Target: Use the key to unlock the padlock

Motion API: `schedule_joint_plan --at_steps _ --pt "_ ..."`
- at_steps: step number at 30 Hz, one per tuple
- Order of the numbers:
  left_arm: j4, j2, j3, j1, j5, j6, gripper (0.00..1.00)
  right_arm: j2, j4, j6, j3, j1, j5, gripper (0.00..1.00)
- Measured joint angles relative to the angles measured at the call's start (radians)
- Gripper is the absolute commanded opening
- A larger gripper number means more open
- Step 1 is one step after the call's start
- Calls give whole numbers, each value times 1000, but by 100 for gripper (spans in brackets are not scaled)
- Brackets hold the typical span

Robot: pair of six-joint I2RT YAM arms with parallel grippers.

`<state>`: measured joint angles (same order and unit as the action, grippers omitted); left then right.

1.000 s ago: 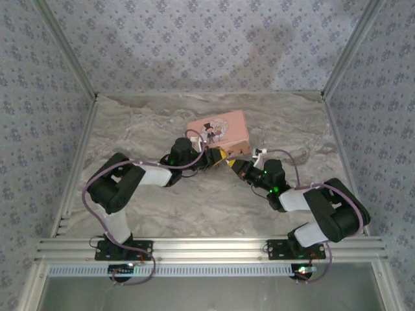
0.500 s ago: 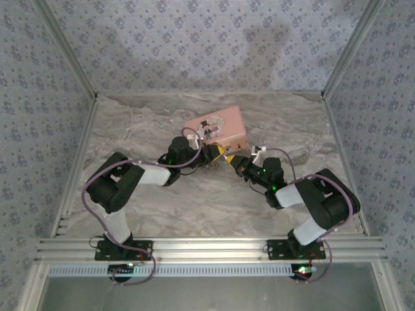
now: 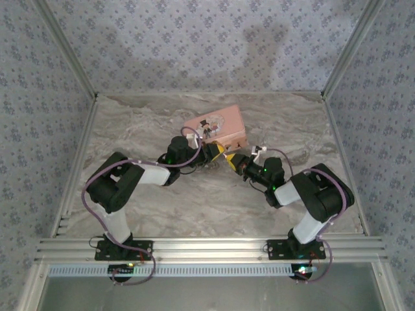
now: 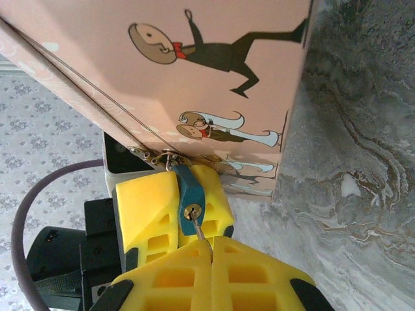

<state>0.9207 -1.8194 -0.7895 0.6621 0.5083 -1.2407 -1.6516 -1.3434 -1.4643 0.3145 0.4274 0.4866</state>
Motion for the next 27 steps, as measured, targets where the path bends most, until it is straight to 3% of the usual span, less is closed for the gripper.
schedule_joint_plan --at_steps 13,27 --pt "11 0 2 7 33 -7 0 -12 16 -8 33 -22 68 0" --pt "-87 -23 -45 11 2 40 0 36 247 147 96 6 -5 0"
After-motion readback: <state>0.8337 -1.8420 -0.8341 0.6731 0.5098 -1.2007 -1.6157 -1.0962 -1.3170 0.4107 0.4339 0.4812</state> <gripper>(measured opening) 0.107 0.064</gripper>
